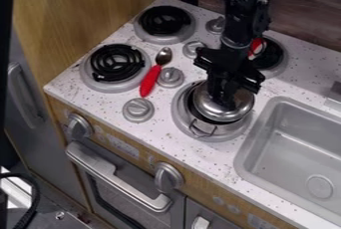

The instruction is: I take the lid of the pot and cover it

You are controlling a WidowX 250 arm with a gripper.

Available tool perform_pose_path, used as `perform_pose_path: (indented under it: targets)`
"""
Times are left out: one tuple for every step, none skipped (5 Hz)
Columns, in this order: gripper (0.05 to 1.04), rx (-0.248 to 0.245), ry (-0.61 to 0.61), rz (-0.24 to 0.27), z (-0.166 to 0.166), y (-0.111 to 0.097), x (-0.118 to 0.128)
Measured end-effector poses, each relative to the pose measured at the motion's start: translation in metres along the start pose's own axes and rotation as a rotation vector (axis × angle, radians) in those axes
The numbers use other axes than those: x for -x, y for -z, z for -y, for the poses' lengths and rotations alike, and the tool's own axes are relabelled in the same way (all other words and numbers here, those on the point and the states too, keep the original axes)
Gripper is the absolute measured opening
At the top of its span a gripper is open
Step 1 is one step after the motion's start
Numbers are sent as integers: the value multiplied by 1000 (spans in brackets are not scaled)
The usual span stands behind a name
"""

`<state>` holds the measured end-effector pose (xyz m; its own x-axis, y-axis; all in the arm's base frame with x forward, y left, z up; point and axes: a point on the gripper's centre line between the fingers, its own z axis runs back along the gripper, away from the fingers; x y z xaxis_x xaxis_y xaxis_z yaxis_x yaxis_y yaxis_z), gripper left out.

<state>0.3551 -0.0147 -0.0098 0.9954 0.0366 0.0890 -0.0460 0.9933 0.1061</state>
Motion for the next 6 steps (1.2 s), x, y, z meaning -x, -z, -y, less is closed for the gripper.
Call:
perform_pose_path:
  targets:
    - [263, 4, -4, -5, -2, 1, 0]
    - [329, 11, -5, -10, -2, 2, 1]
    - [618, 9, -10, -19, -6, 2, 2]
    - [901, -1, -11, -44, -9, 2, 6]
    - [1002, 10, -1, -73, -4, -1, 12]
    - [998, 39, -3, -18, -2, -31, 7]
